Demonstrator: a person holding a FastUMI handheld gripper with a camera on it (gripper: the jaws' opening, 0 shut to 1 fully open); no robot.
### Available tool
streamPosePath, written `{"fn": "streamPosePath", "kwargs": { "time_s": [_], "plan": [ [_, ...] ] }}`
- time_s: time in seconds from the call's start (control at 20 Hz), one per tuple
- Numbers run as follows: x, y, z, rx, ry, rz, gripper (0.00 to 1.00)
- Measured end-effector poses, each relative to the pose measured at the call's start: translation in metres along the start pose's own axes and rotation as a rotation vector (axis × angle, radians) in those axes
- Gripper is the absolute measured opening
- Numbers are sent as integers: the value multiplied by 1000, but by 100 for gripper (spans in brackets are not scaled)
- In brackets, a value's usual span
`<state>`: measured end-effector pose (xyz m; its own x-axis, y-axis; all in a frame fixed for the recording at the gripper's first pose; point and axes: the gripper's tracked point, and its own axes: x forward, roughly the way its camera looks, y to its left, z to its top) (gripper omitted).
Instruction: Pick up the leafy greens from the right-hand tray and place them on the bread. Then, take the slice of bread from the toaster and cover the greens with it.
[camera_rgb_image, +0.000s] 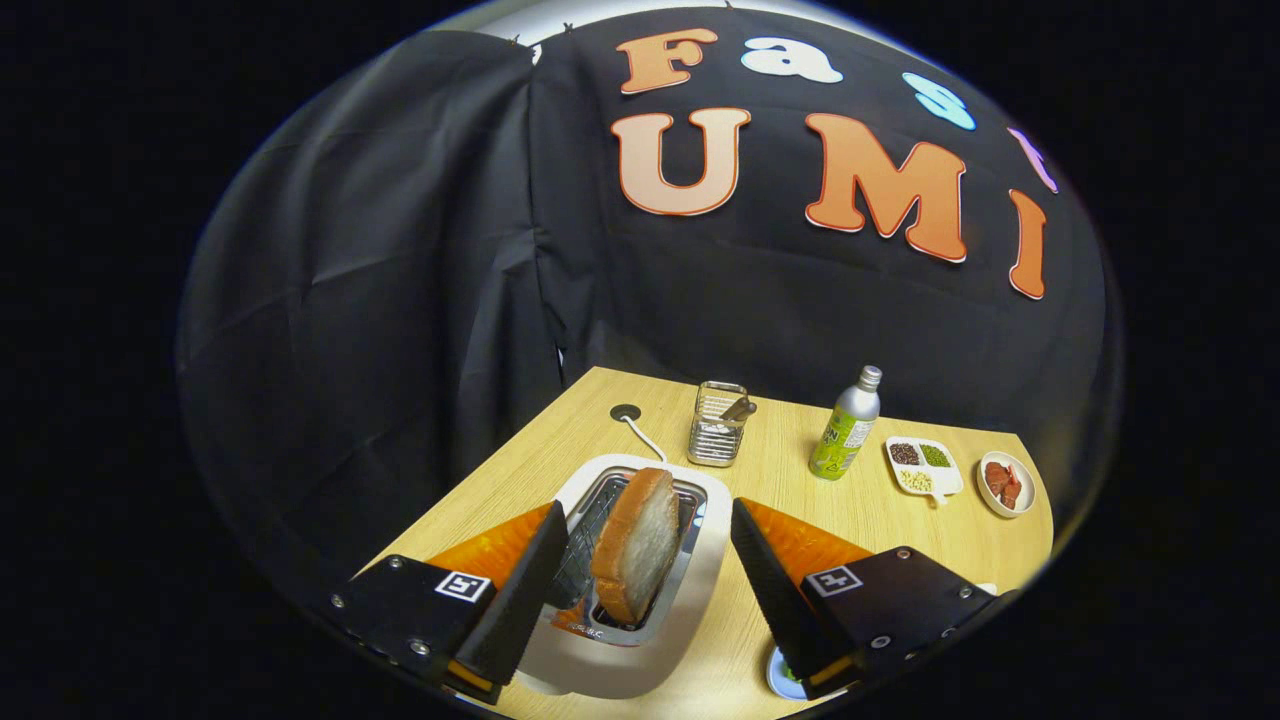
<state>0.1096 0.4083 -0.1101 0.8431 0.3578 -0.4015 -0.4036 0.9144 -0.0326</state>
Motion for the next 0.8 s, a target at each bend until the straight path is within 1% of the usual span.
{"fn": "streamPosePath", "kwargs": {
  "time_s": [0.05,0.15,0.2,0.3,0.35,0.5,0.6,0.65,0.7,0.8],
  "plan": [
    [2,2,-2,-4,5,0,98],
    [6,6,-5,-11,12,9,93],
    [6,5,-6,-14,16,4,86],
    [9,8,-10,-12,29,10,76],
    [9,8,-11,-10,36,14,74],
    [13,8,-11,-5,35,20,62],
    [14,10,-17,-3,55,30,58],
    [14,8,-17,-1,55,26,57],
    [15,13,-15,12,55,43,50],
    [16,13,-20,11,72,39,48]
  ]
}}
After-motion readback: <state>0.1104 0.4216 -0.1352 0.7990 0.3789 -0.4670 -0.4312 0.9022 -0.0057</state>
